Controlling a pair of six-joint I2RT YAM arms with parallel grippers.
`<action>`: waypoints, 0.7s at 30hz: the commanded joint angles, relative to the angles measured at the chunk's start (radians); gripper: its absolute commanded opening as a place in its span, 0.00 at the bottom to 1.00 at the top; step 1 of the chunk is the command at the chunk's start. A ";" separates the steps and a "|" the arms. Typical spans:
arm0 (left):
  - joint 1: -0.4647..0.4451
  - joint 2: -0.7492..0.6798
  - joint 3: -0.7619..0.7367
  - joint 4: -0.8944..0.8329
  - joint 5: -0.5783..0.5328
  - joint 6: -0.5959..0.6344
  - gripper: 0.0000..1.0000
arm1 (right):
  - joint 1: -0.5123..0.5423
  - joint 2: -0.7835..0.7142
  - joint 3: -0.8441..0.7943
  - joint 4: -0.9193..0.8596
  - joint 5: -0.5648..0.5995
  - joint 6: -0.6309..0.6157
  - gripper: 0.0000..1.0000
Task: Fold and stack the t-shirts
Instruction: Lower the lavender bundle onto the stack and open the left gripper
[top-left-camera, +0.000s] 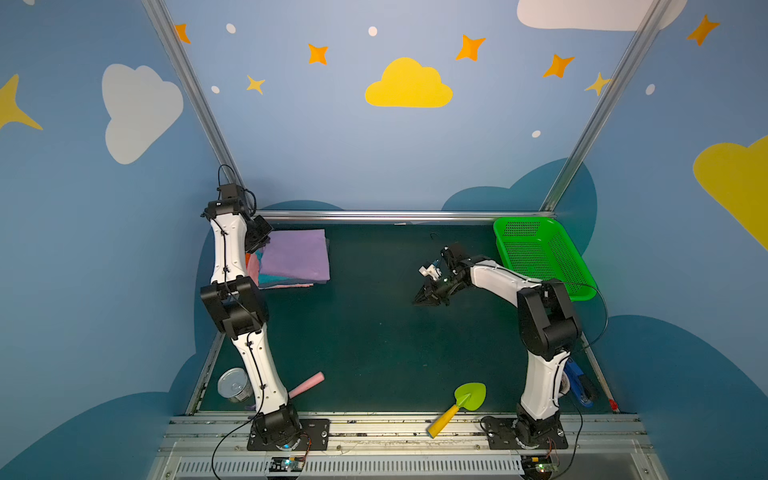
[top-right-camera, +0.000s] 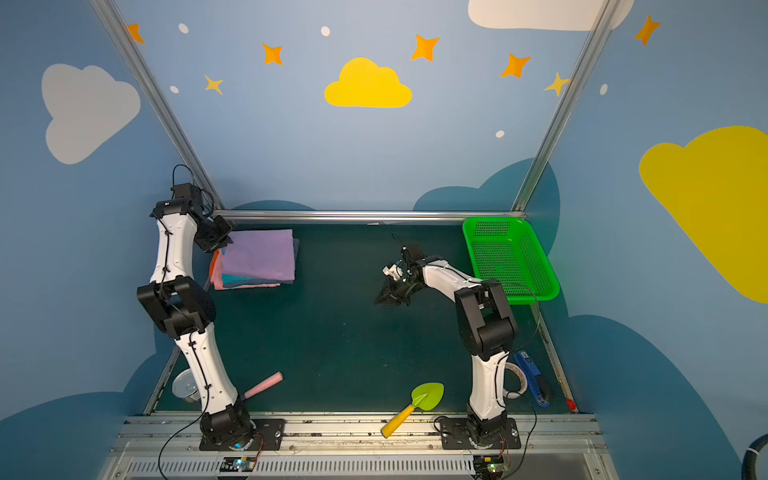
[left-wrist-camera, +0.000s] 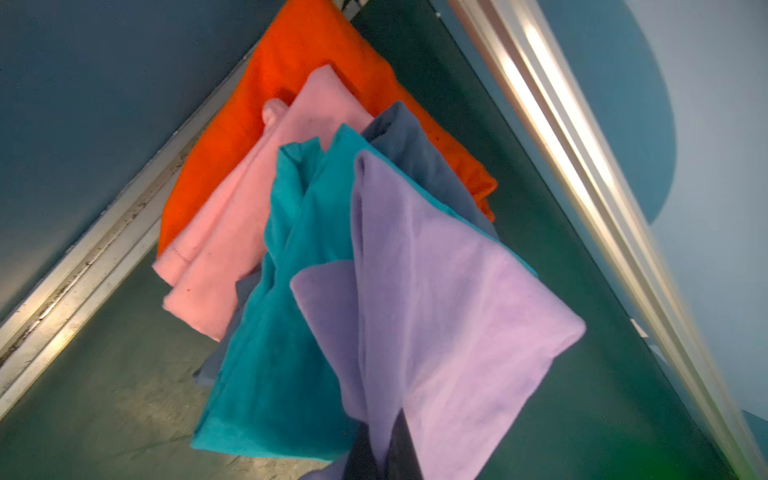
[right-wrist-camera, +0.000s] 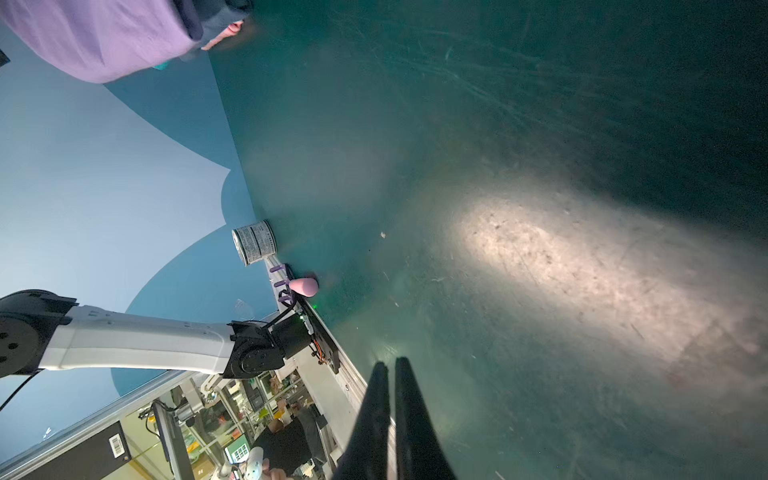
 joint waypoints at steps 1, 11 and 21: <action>0.003 0.029 -0.012 0.038 -0.107 0.018 0.04 | 0.000 -0.006 0.002 -0.006 -0.001 -0.018 0.08; 0.003 0.155 0.108 -0.069 -0.305 -0.027 0.40 | -0.005 -0.027 -0.044 0.039 -0.004 -0.014 0.08; -0.035 -0.086 0.036 -0.156 -0.563 -0.107 0.55 | -0.015 -0.177 -0.030 -0.038 0.101 -0.067 0.11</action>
